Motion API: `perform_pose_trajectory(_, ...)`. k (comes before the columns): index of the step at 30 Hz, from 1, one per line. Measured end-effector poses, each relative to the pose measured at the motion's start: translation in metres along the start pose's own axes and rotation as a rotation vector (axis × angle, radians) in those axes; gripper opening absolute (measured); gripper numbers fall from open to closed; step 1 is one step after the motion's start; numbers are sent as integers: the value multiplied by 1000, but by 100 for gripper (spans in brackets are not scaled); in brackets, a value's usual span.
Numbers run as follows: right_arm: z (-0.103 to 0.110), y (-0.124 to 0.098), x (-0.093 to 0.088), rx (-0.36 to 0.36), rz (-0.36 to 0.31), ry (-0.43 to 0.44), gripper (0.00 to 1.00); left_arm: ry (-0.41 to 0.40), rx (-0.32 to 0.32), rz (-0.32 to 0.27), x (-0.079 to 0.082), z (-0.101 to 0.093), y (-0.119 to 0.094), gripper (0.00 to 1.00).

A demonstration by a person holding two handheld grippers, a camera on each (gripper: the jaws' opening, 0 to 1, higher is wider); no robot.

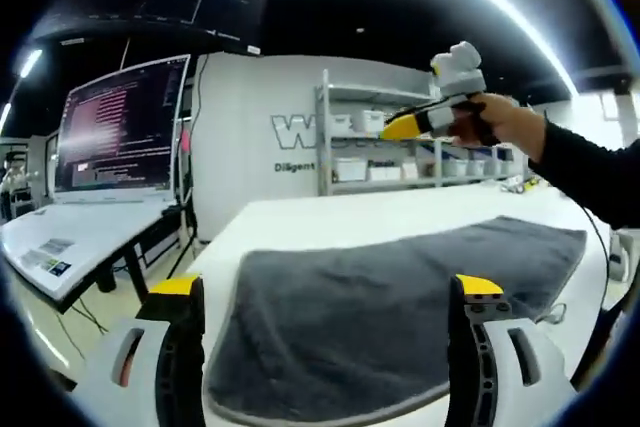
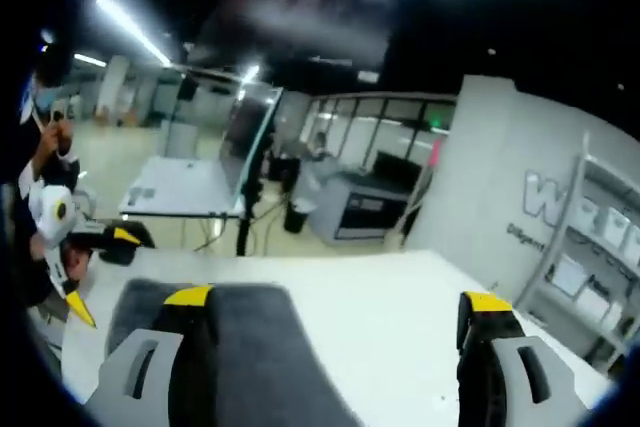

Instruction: Open the folded towel by lifting each exposed corner and separating the folded layers until the towel lies flat within the target outline without major curled edges

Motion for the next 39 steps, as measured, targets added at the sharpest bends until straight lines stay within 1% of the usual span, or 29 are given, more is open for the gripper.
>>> perform_pose_trajectory(3,-11,-33,-7,-42,-13,12,100,1,-22,-20,14,-3,-1,100)
perform_pose_trajectory(5,-18,-51,-15,-79,-3,36,100,9,-36,-20,19,-6,-1,100)
perform_pose_trajectory(6,-27,-62,-16,-109,-17,49,100,14,-39,-20,21,-7,-1,100)
perform_pose_trajectory(7,-30,-68,-16,-111,-20,50,100,25,-44,-19,24,-8,0,100)
perform_pose_trajectory(8,-30,-81,-18,-119,-31,61,100,36,-58,-18,26,-11,-1,100)
perform_pose_trajectory(9,-29,-89,-19,-125,-42,70,100,41,-78,-16,28,-14,-1,100)
perform_pose_trajectory(11,-28,-111,-22,-145,-64,78,100,45,-129,-10,32,-25,-2,100)
perform_pose_trajectory(13,-30,-132,-29,-184,-61,57,100,56,-153,-11,37,-32,-1,100)
perform_pose_trajectory(15,-31,-153,-36,-216,-61,48,100,62,-156,-12,40,-36,0,100)
perform_pose_trajectory(17,-28,-174,-44,-223,-64,55,100,66,-143,-15,42,-36,2,100)
perform_pose_trajectory(19,-20,-203,-53,-224,-72,90,100,62,-138,-18,44,-36,1,99)
perform_pose_trajectory(20,-18,-216,-54,-230,-88,99,100,59,-138,-20,45,-37,1,99)
perform_pose_trajectory(22,-15,-245,-52,-266,-145,113,100,53,-152,-20,45,-41,-3,100)
perform_pose_trajectory(24,-14,-271,-57,-308,-170,125,100,67,-159,-12,43,-45,-6,100)
perform_pose_trajectory(26,-11,-296,-70,-342,-169,131,100,80,-156,-7,42,-45,-11,99)
perform_pose_trajectory(27,-8,-306,-79,-348,-163,133,100,82,-166,-5,41,-46,-13,99)
perform_pose_trajectory(29,-3,-325,-100,-359,-133,169,100,65,-182,-3,41,-47,-16,99)
perform_pose_trajectory(30,-1,-336,-110,-381,-121,178,100,59,-185,-5,41,-47,-18,99)
perform_pose_trajectory(32,1,-353,-125,-420,-99,190,100,58,-187,-6,42,-47,-21,99)
perform_pose_trajectory(34,5,-365,-134,-440,-93,195,100,68,-191,-10,44,-48,-25,98)
perform_pose_trajectory(37,15,-385,-147,-469,-95,212,100,73,-217,-21,47,-52,-32,98)
perform_pose_trajectory(39,19,-390,-152,-476,-96,219,100,74,-233,-21,48,-54,-35,97)
Point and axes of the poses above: the point that each gripper's makers call its tool centre point, and the gripper's own axes: y roughly forward along the fingers, z roughly to its left, x roughly out of its top, the point moved 2 cm from there along -y, roughly backward along the fingers, and after that the axes turned 7 degrees about x, right-handed, at the moved point
